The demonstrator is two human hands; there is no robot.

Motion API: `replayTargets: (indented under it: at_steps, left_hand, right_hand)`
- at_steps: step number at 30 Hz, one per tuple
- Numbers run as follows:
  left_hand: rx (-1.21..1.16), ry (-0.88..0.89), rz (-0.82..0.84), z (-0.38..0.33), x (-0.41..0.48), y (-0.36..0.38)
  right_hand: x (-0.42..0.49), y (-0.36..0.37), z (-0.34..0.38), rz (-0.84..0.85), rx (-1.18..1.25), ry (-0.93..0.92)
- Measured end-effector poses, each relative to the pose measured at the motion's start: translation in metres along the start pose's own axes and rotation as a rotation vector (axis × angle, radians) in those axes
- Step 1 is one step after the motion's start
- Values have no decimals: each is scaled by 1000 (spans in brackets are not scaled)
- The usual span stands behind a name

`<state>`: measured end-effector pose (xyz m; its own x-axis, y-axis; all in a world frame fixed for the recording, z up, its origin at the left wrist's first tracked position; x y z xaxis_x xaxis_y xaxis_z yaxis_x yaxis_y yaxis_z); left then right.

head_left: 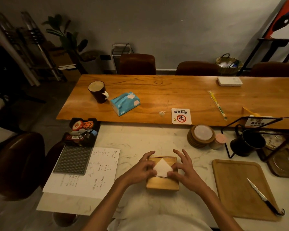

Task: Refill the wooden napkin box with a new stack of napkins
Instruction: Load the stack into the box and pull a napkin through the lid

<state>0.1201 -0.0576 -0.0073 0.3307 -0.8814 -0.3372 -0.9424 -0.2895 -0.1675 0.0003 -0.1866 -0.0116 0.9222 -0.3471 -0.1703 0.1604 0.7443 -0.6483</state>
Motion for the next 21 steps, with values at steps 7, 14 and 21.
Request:
replayTargets:
  at_steps: [7, 14, 21]
  left_hand:
    - [3, 6, -13, 0, 2, -3]
    - [-32, 3, -26, 4, 3, -5]
    - [-61, 12, -26, 3, 3, -7]
  right_hand:
    - [-2, 0, -8, -42, 1, 18]
    - [-3, -2, -9, -52, 26, 30]
    - [-2, -1, -9, -70, 34, 38]
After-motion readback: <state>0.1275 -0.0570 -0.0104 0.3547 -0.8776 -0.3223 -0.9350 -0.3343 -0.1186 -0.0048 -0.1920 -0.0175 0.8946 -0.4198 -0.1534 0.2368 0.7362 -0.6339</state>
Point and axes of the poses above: each hand's wrist, its own x-axis towards the middle knuckle, its own y-axis out of the palm, z = x × y, the point moved 8 cm from there along x, towards the middle knuckle, and after that the axes turned 12 degrees about -x, right-handed, at the moved point
